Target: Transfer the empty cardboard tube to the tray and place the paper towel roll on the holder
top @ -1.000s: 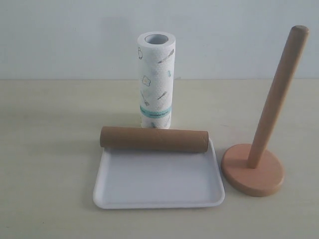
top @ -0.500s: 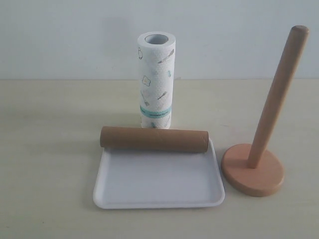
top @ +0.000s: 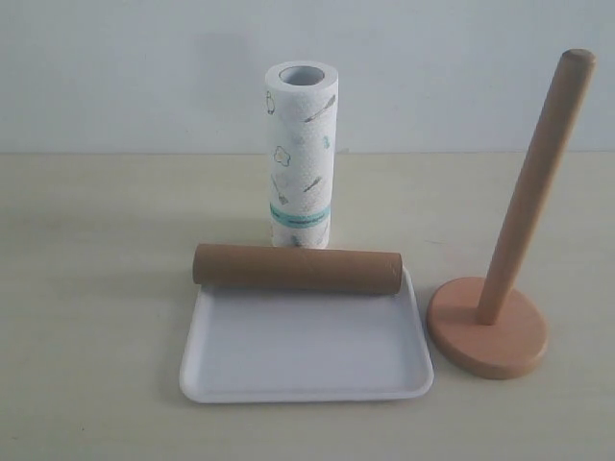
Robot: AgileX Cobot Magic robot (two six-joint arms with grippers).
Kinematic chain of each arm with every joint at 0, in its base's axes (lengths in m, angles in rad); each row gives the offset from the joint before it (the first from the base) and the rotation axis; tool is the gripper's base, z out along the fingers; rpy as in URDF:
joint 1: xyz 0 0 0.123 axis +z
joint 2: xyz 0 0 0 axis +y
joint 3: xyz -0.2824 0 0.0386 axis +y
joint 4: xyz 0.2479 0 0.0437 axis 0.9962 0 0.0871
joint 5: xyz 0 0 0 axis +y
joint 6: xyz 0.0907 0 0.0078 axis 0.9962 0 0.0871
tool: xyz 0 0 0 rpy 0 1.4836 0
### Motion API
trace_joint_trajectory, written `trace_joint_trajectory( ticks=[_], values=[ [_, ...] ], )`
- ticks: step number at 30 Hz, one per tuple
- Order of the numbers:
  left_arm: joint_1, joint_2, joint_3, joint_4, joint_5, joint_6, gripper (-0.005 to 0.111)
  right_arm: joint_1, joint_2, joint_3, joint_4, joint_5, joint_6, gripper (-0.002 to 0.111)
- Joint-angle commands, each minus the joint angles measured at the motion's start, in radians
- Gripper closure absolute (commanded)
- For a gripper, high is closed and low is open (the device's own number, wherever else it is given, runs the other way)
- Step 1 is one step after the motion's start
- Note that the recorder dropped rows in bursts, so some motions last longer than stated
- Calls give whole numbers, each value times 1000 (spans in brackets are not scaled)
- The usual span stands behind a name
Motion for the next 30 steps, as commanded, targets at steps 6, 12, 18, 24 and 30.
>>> trace_joint_trajectory(
  ticks=[6,12,18,24,30],
  values=[
    [-3,-2,4,-7,0,-7,103,-2,-4,-1,2,-5,1,108],
    [-3,-2,4,-7,0,-7,103,-2,-4,-1,2,-5,1,108],
    [-3,-2,4,-7,0,-7,103,-2,-4,-1,2,-5,1,108],
    [-3,-2,4,-7,-181,-7,103,-2,-4,-1,2,-5,1,108],
    [-3,-2,4,-7,-597,-7,103,-2,-4,-1,2,-3,1,108]
  ],
)
